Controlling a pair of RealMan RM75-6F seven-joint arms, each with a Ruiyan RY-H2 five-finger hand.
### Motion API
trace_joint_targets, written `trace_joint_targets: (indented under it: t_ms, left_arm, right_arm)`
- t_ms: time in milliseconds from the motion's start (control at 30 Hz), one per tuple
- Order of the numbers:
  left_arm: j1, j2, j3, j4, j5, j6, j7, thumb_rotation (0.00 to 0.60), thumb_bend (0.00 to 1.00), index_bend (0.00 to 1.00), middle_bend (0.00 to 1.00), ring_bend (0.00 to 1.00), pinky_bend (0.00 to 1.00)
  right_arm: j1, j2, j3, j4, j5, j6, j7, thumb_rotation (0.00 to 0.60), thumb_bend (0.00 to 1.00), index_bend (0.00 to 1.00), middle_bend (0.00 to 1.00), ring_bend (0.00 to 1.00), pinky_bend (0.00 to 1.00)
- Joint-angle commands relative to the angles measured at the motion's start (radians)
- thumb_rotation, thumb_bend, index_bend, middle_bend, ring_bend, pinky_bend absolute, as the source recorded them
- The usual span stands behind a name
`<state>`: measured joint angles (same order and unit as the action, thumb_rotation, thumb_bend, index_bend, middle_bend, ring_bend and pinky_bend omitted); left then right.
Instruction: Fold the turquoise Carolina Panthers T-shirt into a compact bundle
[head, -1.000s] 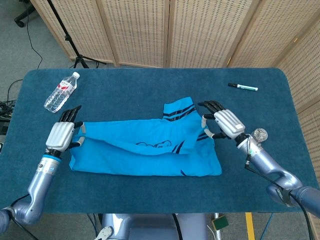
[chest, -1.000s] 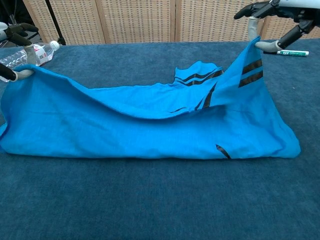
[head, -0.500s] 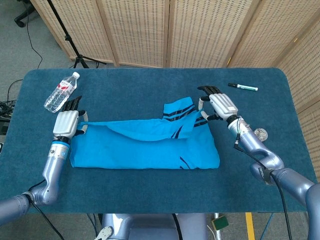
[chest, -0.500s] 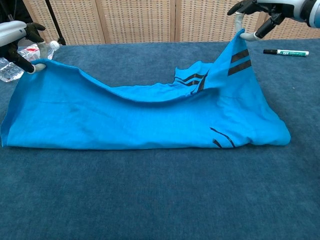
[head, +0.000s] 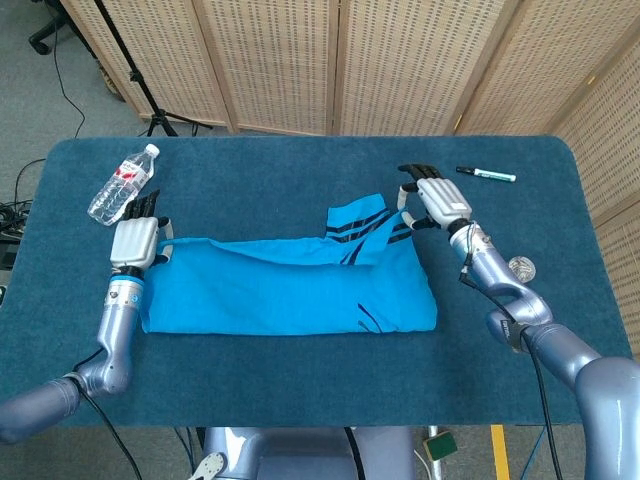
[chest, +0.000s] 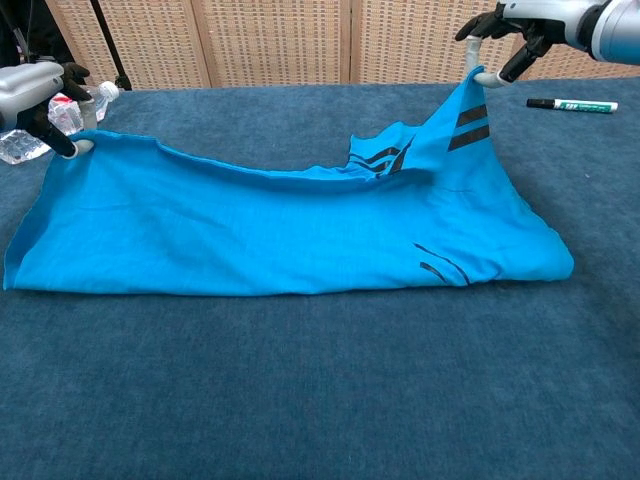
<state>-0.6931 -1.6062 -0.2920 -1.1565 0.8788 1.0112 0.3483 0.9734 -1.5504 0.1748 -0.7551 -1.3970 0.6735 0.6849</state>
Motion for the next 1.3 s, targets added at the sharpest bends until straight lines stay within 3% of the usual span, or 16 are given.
trace_joint_targets:
  t_ms: [33,100,133,200,633,1300]
  left_arm:
    - [-0.007,-0.013,-0.004,0.014,-0.024,-0.011,0.017,0.6,0.38,0.32,0.0,0.0,0.0]
    - [-0.01,-0.012,-0.006,0.012,-0.048,-0.024,0.036,0.6,0.36,0.1,0.0,0.0,0.0]
    - [-0.012,-0.01,-0.007,0.009,-0.063,-0.028,0.051,0.6,0.36,0.03,0.0,0.0,0.0]
    - [-0.013,-0.011,-0.011,0.006,-0.073,-0.019,0.065,0.6,0.36,0.0,0.0,0.0,0.0]
    - [0.008,0.024,-0.003,-0.046,-0.025,0.012,0.028,0.6,0.35,0.0,0.0,0.0,0.0]
    - [0.051,0.093,0.019,-0.15,0.021,0.052,0.001,0.6,0.35,0.0,0.0,0.0,0.0]
  right_arm:
    - [0.006,-0.022,-0.008,0.032,-0.009,-0.009,0.021,0.6,0.54,0.66,0.11,0.0,0.0]
    - [0.009,-0.032,-0.011,0.051,-0.014,-0.013,0.032,0.6,0.54,0.66,0.11,0.0,0.0]
    - [0.011,-0.038,-0.013,0.061,-0.017,-0.014,0.037,0.6,0.54,0.66,0.11,0.0,0.0]
    - [0.014,-0.046,-0.015,0.075,-0.02,-0.017,0.043,0.6,0.54,0.66,0.11,0.0,0.0]
    - [0.043,-0.097,-0.01,0.167,-0.016,-0.049,0.052,0.6,0.54,0.66,0.11,0.0,0.0]
    - [0.165,-0.236,0.044,0.397,0.039,-0.172,-0.025,0.6,0.54,0.66,0.11,0.0,0.0]
